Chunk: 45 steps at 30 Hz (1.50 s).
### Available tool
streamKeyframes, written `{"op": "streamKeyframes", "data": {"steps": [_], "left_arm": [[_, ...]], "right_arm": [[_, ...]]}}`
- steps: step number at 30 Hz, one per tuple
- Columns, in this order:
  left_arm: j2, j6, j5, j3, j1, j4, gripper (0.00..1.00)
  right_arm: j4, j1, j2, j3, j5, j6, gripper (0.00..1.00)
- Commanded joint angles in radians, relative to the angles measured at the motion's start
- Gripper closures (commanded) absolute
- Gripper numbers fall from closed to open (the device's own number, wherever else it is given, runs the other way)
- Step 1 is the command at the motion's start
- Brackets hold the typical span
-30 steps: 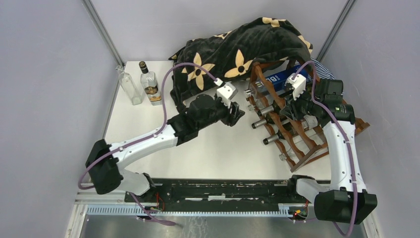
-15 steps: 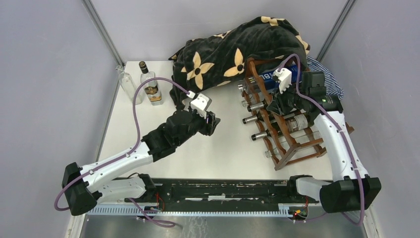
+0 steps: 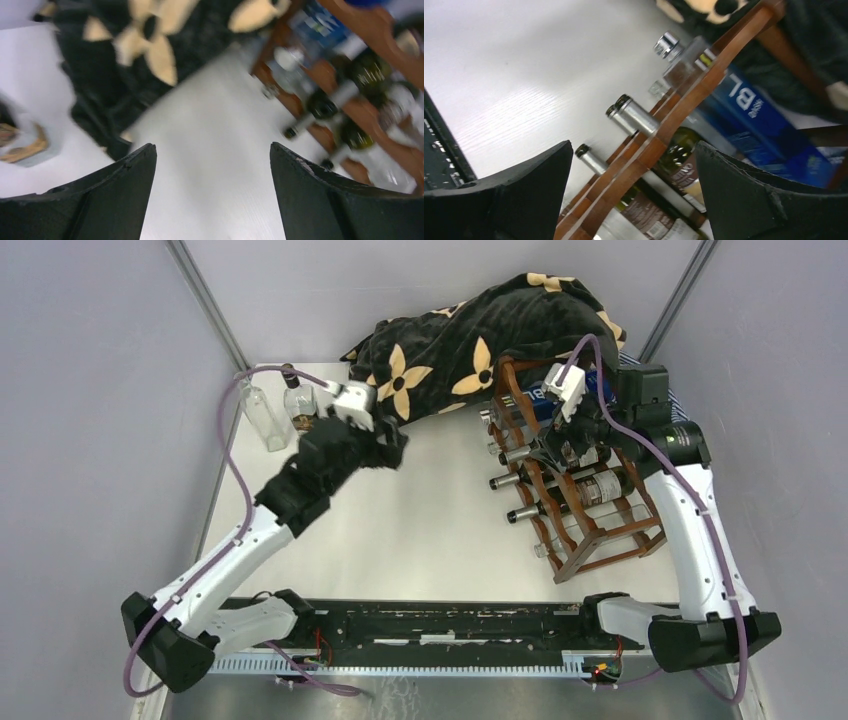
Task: Put the wine bottle on the wine rack
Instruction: Pick up the wine bottle from the center of the board.
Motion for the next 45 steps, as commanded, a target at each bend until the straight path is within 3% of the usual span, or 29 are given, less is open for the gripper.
{"op": "streamKeyframes", "data": {"steps": [1,4,8,11,18,31,38,43,45], "left_arm": [[0.028,-0.108,0.209,0.135,0.294,0.007,0.10],[0.099,-0.141,0.231,0.245,0.466,-0.031,0.05],[0.208,-0.146,0.268,0.377,0.626,-0.080,0.01],[0.299,-0.118,0.182,0.463,0.691,-0.143,0.00],[0.429,0.012,0.110,0.548,0.722,-0.186,0.01],[0.619,0.099,0.026,0.677,0.722,-0.240,0.14],[0.662,0.103,0.052,0.704,0.722,-0.259,0.35],[0.663,0.109,0.058,0.704,0.722,-0.280,0.78],[0.646,0.117,0.058,0.700,0.722,-0.292,0.89]], "right_arm": [[0.028,0.006,-0.033,0.108,-0.025,-0.067,0.02],[0.104,0.007,-0.036,0.135,-0.112,-0.081,0.02],[0.320,0.007,-0.063,0.030,-0.439,-0.078,0.02],[0.474,0.018,-0.024,-0.013,-0.594,0.069,0.02],[0.518,0.045,-0.045,-0.121,-0.588,0.074,0.02],[0.565,0.059,-0.061,-0.219,-0.604,0.095,0.02],[0.578,0.060,-0.066,-0.233,-0.592,0.106,0.02],[0.578,0.060,-0.068,-0.238,-0.587,0.111,0.02],[0.574,0.061,-0.068,-0.236,-0.585,0.111,0.02]]}}
